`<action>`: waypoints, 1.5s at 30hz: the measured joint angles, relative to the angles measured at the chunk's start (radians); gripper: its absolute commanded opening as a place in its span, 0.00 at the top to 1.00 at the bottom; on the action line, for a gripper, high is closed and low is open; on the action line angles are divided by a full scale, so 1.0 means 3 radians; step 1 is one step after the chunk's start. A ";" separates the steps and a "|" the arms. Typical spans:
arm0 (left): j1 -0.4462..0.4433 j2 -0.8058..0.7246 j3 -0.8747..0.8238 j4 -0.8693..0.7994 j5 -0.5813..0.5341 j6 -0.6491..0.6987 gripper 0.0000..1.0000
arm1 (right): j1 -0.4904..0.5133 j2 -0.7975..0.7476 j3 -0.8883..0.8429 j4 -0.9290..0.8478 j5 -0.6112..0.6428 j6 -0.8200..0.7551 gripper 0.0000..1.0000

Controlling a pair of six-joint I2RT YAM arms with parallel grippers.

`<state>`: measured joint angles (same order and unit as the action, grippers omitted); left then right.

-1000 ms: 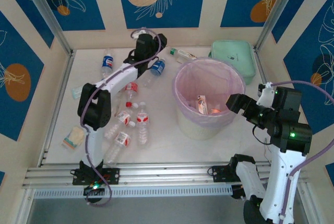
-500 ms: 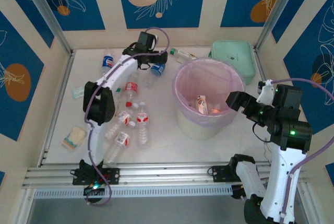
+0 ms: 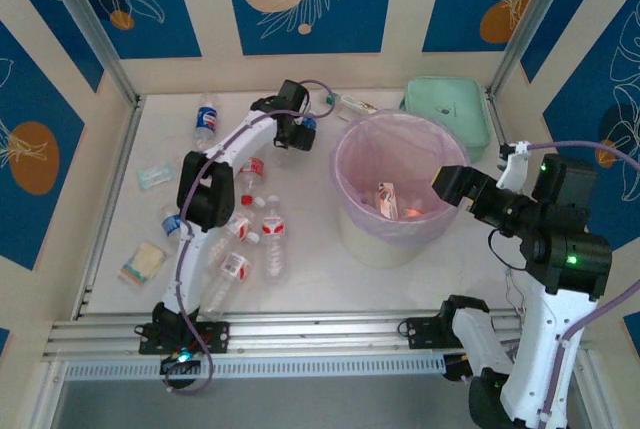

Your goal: Put the plastic bottles in the bin

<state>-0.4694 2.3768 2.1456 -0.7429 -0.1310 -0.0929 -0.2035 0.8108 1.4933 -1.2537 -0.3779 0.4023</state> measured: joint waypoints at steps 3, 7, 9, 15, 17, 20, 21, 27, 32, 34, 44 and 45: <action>-0.0001 0.0000 0.0036 -0.0009 -0.0039 0.0027 0.42 | 0.0005 0.0023 0.0085 0.0055 -0.0093 0.0033 0.08; -0.0001 0.0000 0.0041 -0.0034 -0.0069 0.0034 0.21 | 0.0022 0.0098 0.0140 0.0117 -0.0193 0.0070 0.08; -0.0001 0.0000 0.0046 -0.0062 -0.0099 0.0045 0.13 | 0.0028 0.0132 0.0165 0.0127 -0.0225 0.0075 0.08; -0.0001 0.0145 0.0206 -0.0122 -0.0116 0.0061 0.24 | 0.0037 0.0140 0.0217 0.0123 -0.0228 0.0080 0.08; -0.0001 0.0225 0.0243 -0.0120 -0.0113 0.0045 0.32 | 0.0037 0.0140 0.0237 0.0114 -0.0226 0.0078 0.08; 0.0000 0.0286 0.0249 -0.0121 -0.0127 0.0027 0.43 | 0.0037 0.0140 0.0259 0.0104 -0.0226 0.0069 0.08; 0.0001 0.0285 0.0264 -0.0122 -0.0130 0.0017 0.47 | 0.0037 0.0140 0.0275 0.0098 -0.0226 0.0067 0.08; 0.0001 0.0237 0.0214 -0.0093 -0.0126 -0.0043 0.55 | 0.0039 0.0169 0.0454 0.0097 -0.0229 0.0069 0.08; 0.0001 -0.0131 -0.0083 -0.0084 -0.0121 -0.0175 0.57 | 0.0057 0.0206 0.0462 0.0193 -0.0313 0.0125 0.08; 0.0001 -0.0403 -0.0186 -0.0048 -0.0149 -0.0223 0.57 | 0.0083 0.0262 0.0464 0.0282 -0.0362 0.0174 0.09; -0.0036 -0.2754 -0.1453 0.0797 0.0148 -0.0463 0.57 | 0.0650 0.0636 0.0554 0.0763 -0.0473 0.0472 0.20; -0.0078 -0.2972 -0.1592 0.0913 0.0233 -0.0497 0.57 | 0.0806 0.0699 0.0595 0.0816 -0.0444 0.0493 0.20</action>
<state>-0.4927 1.4853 1.6680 -0.4690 -0.0612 -0.2420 0.0383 1.0206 1.6718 -1.0088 -0.5110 0.5503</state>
